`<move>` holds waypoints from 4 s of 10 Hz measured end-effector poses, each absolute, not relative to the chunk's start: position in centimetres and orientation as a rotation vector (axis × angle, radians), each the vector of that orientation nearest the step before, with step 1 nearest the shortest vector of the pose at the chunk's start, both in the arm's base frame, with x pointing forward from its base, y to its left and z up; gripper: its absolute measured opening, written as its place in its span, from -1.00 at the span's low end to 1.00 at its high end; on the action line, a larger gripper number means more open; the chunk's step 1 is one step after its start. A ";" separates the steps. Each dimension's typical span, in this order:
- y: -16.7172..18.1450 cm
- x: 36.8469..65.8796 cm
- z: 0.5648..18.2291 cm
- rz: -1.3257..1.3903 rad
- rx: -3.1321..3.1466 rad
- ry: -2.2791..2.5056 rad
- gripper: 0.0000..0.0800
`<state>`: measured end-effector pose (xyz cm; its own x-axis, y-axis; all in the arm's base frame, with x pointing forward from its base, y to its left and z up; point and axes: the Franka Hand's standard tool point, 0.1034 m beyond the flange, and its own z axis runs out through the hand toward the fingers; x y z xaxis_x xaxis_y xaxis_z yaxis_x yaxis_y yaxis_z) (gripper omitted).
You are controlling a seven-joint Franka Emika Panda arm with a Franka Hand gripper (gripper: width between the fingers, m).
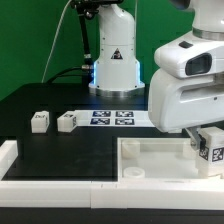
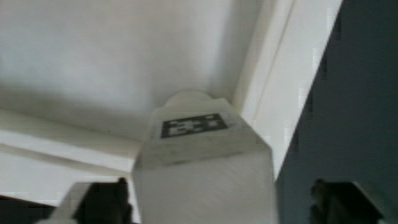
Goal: Assemble one leg
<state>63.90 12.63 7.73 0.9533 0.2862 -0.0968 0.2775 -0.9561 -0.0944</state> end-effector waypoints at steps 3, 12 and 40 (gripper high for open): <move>12.3 64.0 7.7 0.172 -3.044 -0.352 -0.25; 11.6 64.5 7.4 0.179 -2.863 1.110 -0.26; 12.1 64.4 7.4 0.106 -3.069 -0.210 -0.27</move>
Offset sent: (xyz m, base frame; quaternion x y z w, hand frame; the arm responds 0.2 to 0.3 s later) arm 0.0000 0.0000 0.0000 0.0000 0.0000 0.0000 1.0000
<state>64.43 12.09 7.44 0.9883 0.1381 -0.0641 0.1337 -0.9887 -0.0685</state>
